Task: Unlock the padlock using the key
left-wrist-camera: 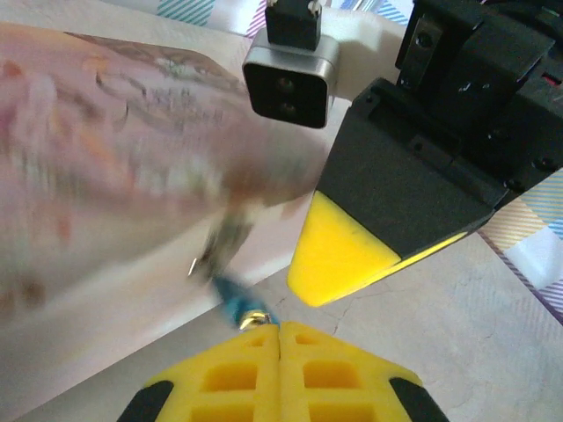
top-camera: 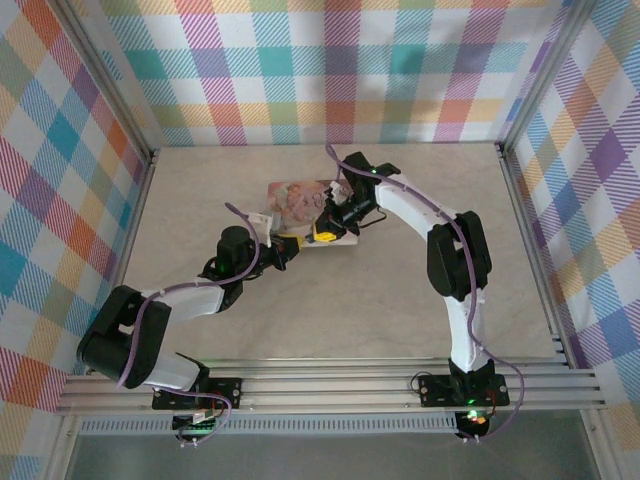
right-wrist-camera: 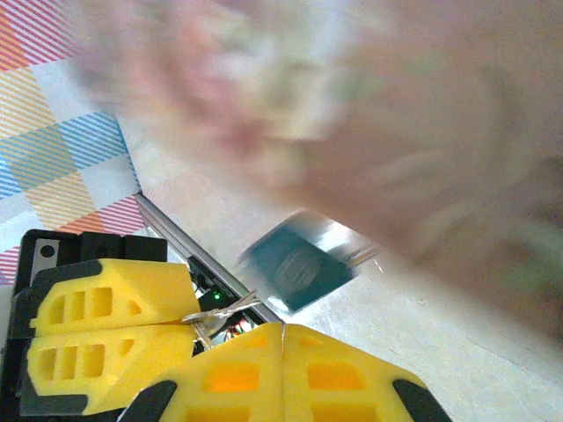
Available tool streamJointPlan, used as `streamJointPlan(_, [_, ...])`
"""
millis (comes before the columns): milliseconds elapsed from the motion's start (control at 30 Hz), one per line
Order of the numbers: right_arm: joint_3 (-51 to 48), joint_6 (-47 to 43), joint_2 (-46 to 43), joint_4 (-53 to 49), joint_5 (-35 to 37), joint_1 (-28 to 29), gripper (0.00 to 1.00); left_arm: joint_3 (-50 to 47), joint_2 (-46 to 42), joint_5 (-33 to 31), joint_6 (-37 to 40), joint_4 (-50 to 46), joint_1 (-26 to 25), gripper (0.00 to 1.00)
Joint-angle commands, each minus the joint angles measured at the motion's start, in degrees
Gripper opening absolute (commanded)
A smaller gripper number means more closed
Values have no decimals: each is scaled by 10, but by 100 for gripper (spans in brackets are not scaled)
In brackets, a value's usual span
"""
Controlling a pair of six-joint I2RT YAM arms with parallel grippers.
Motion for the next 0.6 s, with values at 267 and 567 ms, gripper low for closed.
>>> streamJointPlan(267, [-91,30,-89,119,15,0,10,-21,-67,9,30,-68,6,0])
streamJointPlan(567, [-104,101,-155,262,-113,0,42,44,-175,46,55,-215,14,0])
